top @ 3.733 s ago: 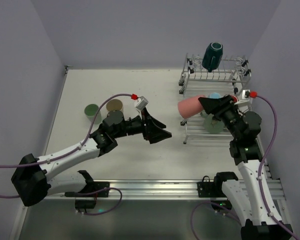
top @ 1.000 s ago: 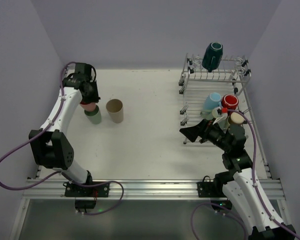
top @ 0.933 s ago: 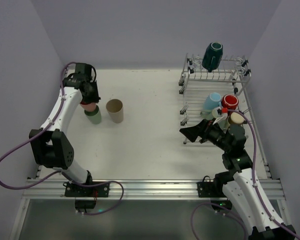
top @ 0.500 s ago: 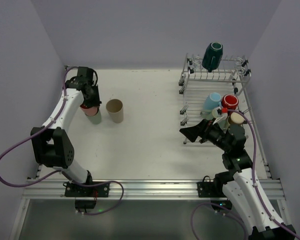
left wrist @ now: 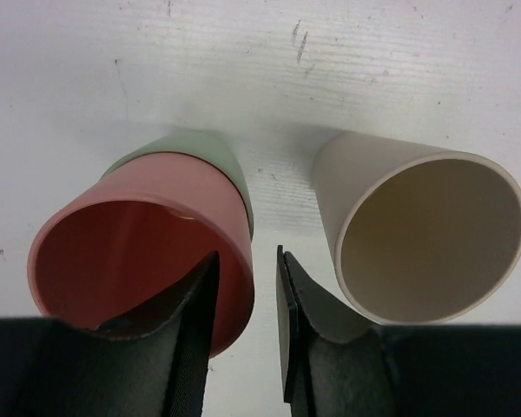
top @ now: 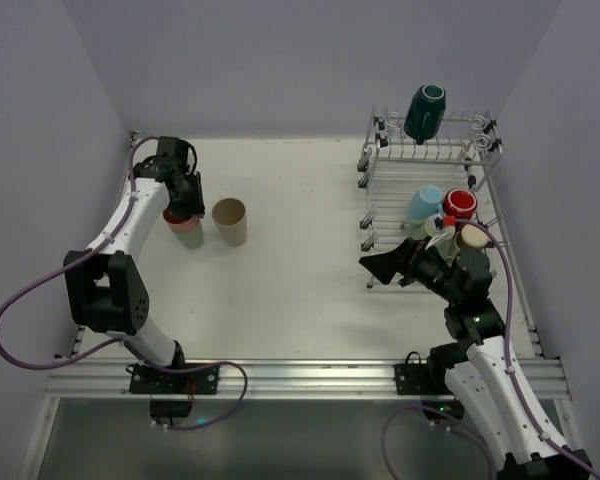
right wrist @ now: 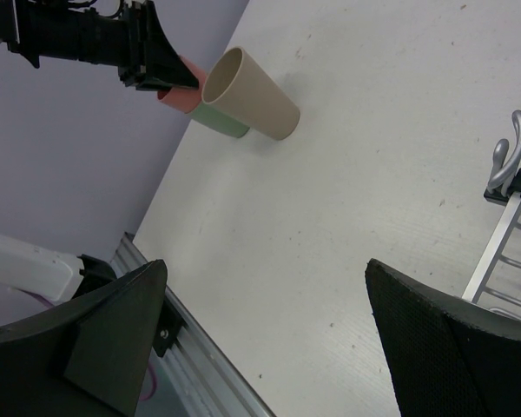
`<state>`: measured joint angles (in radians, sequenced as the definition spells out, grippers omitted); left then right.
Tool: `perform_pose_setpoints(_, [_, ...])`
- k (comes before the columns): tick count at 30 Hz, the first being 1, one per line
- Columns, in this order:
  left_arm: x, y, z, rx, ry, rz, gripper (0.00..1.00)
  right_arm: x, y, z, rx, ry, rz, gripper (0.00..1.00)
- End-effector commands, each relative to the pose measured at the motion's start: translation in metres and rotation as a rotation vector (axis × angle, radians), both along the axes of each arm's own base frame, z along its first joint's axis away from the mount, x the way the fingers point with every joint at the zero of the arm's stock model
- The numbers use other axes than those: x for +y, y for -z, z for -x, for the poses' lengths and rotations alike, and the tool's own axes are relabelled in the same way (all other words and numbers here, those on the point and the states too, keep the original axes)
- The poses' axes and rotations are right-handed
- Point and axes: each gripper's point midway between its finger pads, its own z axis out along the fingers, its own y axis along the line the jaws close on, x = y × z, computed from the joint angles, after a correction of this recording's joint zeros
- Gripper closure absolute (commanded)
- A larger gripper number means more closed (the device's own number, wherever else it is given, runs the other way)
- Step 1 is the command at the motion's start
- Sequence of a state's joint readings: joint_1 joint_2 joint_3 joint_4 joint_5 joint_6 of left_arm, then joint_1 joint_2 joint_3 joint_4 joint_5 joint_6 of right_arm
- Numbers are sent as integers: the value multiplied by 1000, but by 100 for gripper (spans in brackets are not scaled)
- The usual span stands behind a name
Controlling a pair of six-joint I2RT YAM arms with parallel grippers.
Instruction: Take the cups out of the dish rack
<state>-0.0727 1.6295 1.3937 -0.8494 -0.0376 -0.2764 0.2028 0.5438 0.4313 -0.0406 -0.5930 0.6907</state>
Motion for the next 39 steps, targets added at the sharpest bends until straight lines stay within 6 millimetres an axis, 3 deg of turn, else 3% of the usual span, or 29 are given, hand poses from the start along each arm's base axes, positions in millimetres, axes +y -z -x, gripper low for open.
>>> perform_pose_setpoints(1, [-2, -5, -5, -22, 21, 20, 64, 1, -1, -1, -13, -7, 7, 1])
perform_pose_setpoints(4, [-2, -16, -7, -52, 17, 22, 58, 1, -2, -1, -12, -7, 6, 1])
perform_pose_setpoints(8, [-4, -51, -18, -152, 16, 34, 23, 2, -5, -2, -14, -11, 4, 1])
perform_pose_setpoints(11, [-11, -87, -23, -245, 31, 78, 14, 2, -10, -1, -21, -14, 2, 1])
perform_pose_setpoints(15, [-23, -141, -22, -388, 65, 139, 12, 2, -18, 1, -29, -14, -1, 1])
perform_pose_setpoints(17, [-32, -164, -21, -459, 108, 183, 12, 2, -32, 2, -56, -15, -5, 1])
perform_pose_setpoints(18, [-35, -181, -15, -509, 125, 198, 12, 2, -36, 2, -62, -15, -5, 1])
perform_pose_setpoints(21, [-46, -204, -6, -595, 175, 249, 12, 1, -57, 1, -98, -7, -6, 1])
perform_pose_setpoints(22, [-48, -217, 3, -637, 183, 258, 12, 0, -71, 1, -123, -3, -7, 1])
perform_pose_setpoints(24, [-56, -233, 20, -709, 229, 298, 12, -2, -79, -5, -125, 21, 11, 1])
perform_pose_setpoints(25, [-62, -235, 26, -725, 253, 325, 12, -5, -97, -7, -162, 38, 13, 1])
perform_pose_setpoints(26, [-74, -230, 32, -729, 302, 367, 12, -7, -106, -9, -179, 54, 23, 1])
perform_pose_setpoints(27, [-81, -238, 46, -768, 334, 389, 12, -14, -107, -20, -171, 106, 57, 1])
perform_pose_setpoints(28, [-88, -236, 53, -772, 358, 415, 12, -19, -133, -23, -224, 142, 61, 1])
perform_pose_setpoints(30, [-109, -220, 67, -767, 437, 468, 12, -29, -148, -41, -233, 217, 104, 1])
perform_pose_setpoints(31, [-114, -221, 79, -791, 465, 484, 12, -44, -173, -49, -278, 309, 141, 1])
perform_pose_setpoints(32, [-128, -206, 87, -775, 513, 505, 12, -52, -181, -57, -283, 359, 168, 1])
perform_pose_setpoints(34, [-140, -201, 105, -794, 590, 529, 12, -83, -202, -84, -302, 542, 261, 1])
perform_pose_setpoints(35, [-152, -190, 116, -780, 660, 572, 12, -93, -207, -93, -306, 596, 299, 1])
perform_pose_setpoints(36, [-155, -192, 127, -808, 697, 588, 12, -105, -207, -101, -294, 643, 362, 1])
perform_pose_setpoints(37, [-158, -175, 132, -781, 720, 605, 12, -117, -219, -117, -287, 717, 391, 1])
perform_pose_setpoints(39, [-162, -178, 145, -823, 774, 634, 12, -128, -220, -134, -261, 750, 444, 1])
